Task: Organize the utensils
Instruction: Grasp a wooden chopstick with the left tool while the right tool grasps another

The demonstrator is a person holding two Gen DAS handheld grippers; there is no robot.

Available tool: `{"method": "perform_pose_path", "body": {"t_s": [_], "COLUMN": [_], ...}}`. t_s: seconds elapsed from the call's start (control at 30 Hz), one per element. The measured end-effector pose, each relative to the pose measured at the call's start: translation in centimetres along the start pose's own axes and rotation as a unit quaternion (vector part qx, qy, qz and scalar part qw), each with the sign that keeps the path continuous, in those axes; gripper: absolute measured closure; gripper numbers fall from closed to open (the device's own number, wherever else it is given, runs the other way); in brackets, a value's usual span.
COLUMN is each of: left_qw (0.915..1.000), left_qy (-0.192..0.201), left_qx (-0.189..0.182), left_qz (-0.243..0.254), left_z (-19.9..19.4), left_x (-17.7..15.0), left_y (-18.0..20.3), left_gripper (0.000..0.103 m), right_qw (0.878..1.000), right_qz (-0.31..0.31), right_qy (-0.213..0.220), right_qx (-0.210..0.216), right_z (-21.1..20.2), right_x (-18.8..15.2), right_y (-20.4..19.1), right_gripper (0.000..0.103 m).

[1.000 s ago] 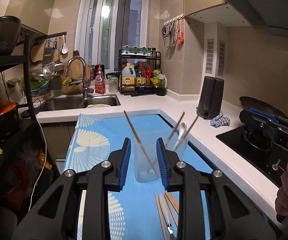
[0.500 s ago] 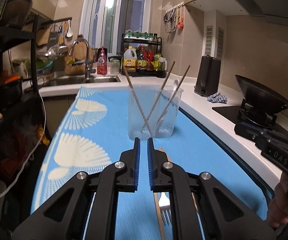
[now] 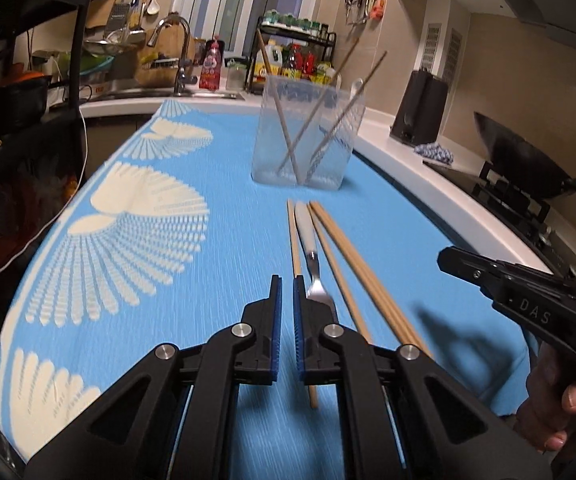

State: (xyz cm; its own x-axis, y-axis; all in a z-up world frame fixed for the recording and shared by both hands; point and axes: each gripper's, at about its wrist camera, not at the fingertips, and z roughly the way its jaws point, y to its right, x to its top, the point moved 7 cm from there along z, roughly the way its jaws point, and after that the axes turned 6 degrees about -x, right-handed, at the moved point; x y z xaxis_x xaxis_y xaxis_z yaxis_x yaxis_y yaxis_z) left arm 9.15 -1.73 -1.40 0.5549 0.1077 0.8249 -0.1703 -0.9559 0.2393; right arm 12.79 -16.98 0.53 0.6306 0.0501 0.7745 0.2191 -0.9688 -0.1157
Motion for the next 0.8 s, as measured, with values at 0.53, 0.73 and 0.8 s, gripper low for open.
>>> {"method": "perform_pose_path", "body": {"t_s": [0.53,0.73,0.8], "left_qw": [0.9993,0.9988,0.9987], "left_qy": [-0.035,-0.046,-0.049], "left_qx": [-0.015,-0.008,-0.006], "left_qz": [0.002,0.013,0.015], "left_z": [1.3,1.9,2.0], "left_x": [-2.6,-3.3,-3.5], "left_y": [0.6,1.1,1.2], "left_gripper": [0.097,0.097,0.097], "right_qw": [0.997,0.997,0.997], "right_qz": [0.016,-0.002,-0.005], "right_qy": [-0.069,-0.075,-0.074], "right_qx": [0.012,0.000,-0.002], "right_z": [2.6,2.6,2.6], "right_x": [-3.4,-4.0,-3.9], "right_y": [-0.6,-0.9,-0.9], "right_gripper": [0.096,0.094,0.094]}}
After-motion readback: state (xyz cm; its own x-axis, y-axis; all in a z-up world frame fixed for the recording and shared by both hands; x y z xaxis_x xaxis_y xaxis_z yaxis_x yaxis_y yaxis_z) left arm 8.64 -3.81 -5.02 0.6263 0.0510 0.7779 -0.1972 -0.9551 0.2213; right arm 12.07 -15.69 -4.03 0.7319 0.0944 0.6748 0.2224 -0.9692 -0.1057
